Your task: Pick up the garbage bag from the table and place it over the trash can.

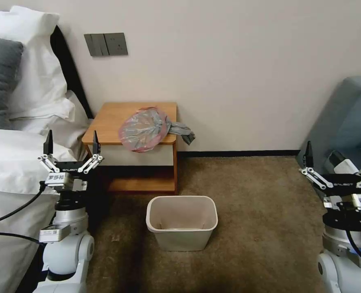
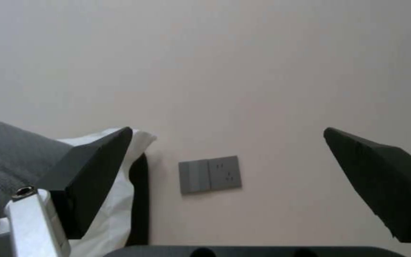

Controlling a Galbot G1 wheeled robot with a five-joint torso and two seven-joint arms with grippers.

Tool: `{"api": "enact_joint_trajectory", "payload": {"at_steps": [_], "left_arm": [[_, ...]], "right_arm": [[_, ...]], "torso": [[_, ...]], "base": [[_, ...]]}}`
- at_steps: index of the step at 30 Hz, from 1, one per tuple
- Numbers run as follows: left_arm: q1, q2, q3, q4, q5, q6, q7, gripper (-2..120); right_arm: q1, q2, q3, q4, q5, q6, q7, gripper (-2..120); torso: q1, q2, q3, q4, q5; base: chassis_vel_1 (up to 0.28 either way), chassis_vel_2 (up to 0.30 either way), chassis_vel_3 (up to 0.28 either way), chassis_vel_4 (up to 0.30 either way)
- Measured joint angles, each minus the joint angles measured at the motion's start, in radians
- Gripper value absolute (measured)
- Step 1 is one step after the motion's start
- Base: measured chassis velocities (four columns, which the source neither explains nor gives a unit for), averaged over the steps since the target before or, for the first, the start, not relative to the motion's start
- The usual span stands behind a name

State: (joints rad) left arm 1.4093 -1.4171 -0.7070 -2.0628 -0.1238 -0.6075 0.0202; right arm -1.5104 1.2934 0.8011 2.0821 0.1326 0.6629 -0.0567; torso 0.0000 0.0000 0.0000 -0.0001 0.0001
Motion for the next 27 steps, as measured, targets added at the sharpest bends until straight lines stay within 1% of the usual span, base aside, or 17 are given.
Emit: {"api": "enact_joint_trajectory", "payload": {"at_steps": [3, 4, 8, 9, 11, 12, 13, 14, 16, 17, 18, 19, 21, 22, 25, 26, 27], "left_arm": [[0.000, 0.001, 0.001, 0.001, 0.000, -0.001, 0.000, 100], [0.000, 0.001, 0.001, 0.001, 0.000, -0.001, 0.000, 100], [0.002, 0.000, 0.003, 0.007, 0.001, -0.008, 0.000, 100], [0.002, 0.000, 0.003, 0.007, 0.001, -0.008, 0.000, 100], [0.003, 0.000, 0.003, 0.010, 0.001, -0.009, 0.000, 100], [0.003, 0.000, 0.004, 0.011, 0.001, -0.010, 0.000, 100], [0.003, 0.000, 0.004, 0.011, 0.001, -0.010, 0.000, 100], [0.003, 0.001, 0.004, 0.011, 0.001, -0.010, 0.000, 100], [0.001, 0.002, 0.006, 0.015, 0.001, -0.010, 0.000, 100], [0.001, 0.002, 0.006, 0.015, 0.001, -0.010, 0.000, 100], [0.001, 0.002, 0.006, 0.015, 0.001, -0.010, 0.000, 100], [-0.001, 0.001, 0.008, 0.019, 0.001, -0.010, 0.002, 100], [-0.002, -0.001, 0.009, 0.024, 0.002, -0.010, 0.005, 100], [-0.002, -0.001, 0.009, 0.024, 0.002, -0.010, 0.005, 100], [-0.003, -0.006, 0.010, 0.029, 0.003, -0.011, 0.006, 100], [-0.004, -0.011, 0.010, 0.033, 0.003, -0.014, 0.007, 100], [-0.004, -0.011, 0.010, 0.033, 0.003, -0.014, 0.007, 100]], "right_arm": [[0.053, -0.131, -0.052, -0.038, 0.091, -0.061, -0.022, 100], [0.053, -0.131, -0.052, -0.038, 0.091, -0.061, -0.022, 100], [0.133, -0.255, -0.115, -0.102, 0.191, -0.113, -0.060, 100], [0.133, -0.255, -0.115, -0.102, 0.191, -0.113, -0.060, 100], [0.171, -0.310, -0.145, -0.137, 0.245, -0.126, -0.093, 100], [0.198, -0.360, -0.167, -0.166, 0.297, -0.140, -0.125, 100], [0.198, -0.360, -0.167, -0.166, 0.297, -0.140, -0.125, 100], [0.216, -0.390, -0.179, -0.184, 0.330, -0.151, -0.150, 100], [0.289, -0.480, -0.220, -0.244, 0.409, -0.191, -0.221, 100], [0.289, -0.480, -0.220, -0.244, 0.409, -0.191, -0.221, 100], [0.308, -0.497, -0.233, -0.259, 0.421, -0.198, -0.234, 100], [0.384, -0.541, -0.280, -0.309, 0.459, -0.218, -0.272, 100], [0.515, -0.601, -0.368, -0.378, 0.552, -0.270, -0.309, 100], [0.515, -0.601, -0.368, -0.378, 0.552, -0.270, -0.309, 100], [0.680, -0.654, -0.512, -0.444, 0.657, -0.335, -0.341, 100], [0.744, -0.663, -0.568, -0.470, 0.680, -0.354, -0.363, 100], [0.744, -0.663, -0.568, -0.470, 0.680, -0.354, -0.363, 100]], "torso": [[0.000, 0.000, 0.000, 0.0001, 0.0000], [0.000, 0.000, 0.000, 0.0001, 0.0000], [0.000, 0.000, 0.000, 0.0001, 0.0000], [0.000, 0.000, 0.000, 0.0001, 0.0000], [0.000, 0.000, 0.000, 0.0002, 0.0002], [0.000, 0.000, 0.000, 0.0001, 0.0002], [0.000, 0.000, 0.000, 0.0001, 0.0002], [0.000, 0.000, 0.000, 0.0001, 0.0003], [0.000, 0.000, 0.000, 0.0000, 0.0000], [0.000, 0.000, 0.000, 0.0000, 0.0000], [0.000, 0.000, 0.000, -0.0001, 0.0000], [0.000, 0.000, 0.000, -0.0002, 0.0002], [0.000, 0.000, 0.000, 0.0003, -0.0002], [0.000, 0.000, 0.000, 0.0003, -0.0002], [0.000, 0.000, 0.000, 0.0003, 0.0001], [0.000, 0.000, 0.000, 0.0002, -0.0005], [0.000, 0.000, 0.000, 0.0002, -0.0005]], "base": [[0.000, 0.000, 0.000, 0.000], [0.000, 0.000, 0.000, 0.000], [0.000, 0.000, 0.000, 0.000], [0.000, 0.000, 0.000, 0.000], [0.000, 0.000, 0.000, 0.000], [0.000, 0.000, 0.000, 0.000], [0.000, 0.000, 0.000, 0.000], [0.000, 0.000, 0.000, 0.000], [0.000, 0.000, 0.000, 0.000], [0.000, 0.000, 0.000, 0.000], [0.000, 0.000, 0.000, 0.000], [0.000, 0.000, 0.000, 0.000], [0.000, 0.000, 0.000, 0.000], [0.000, 0.000, 0.000, 0.000], [0.000, 0.000, 0.000, 0.000], [0.000, 0.000, 0.000, 0.000], [0.000, 0.000, 0.000, 0.000]]}}
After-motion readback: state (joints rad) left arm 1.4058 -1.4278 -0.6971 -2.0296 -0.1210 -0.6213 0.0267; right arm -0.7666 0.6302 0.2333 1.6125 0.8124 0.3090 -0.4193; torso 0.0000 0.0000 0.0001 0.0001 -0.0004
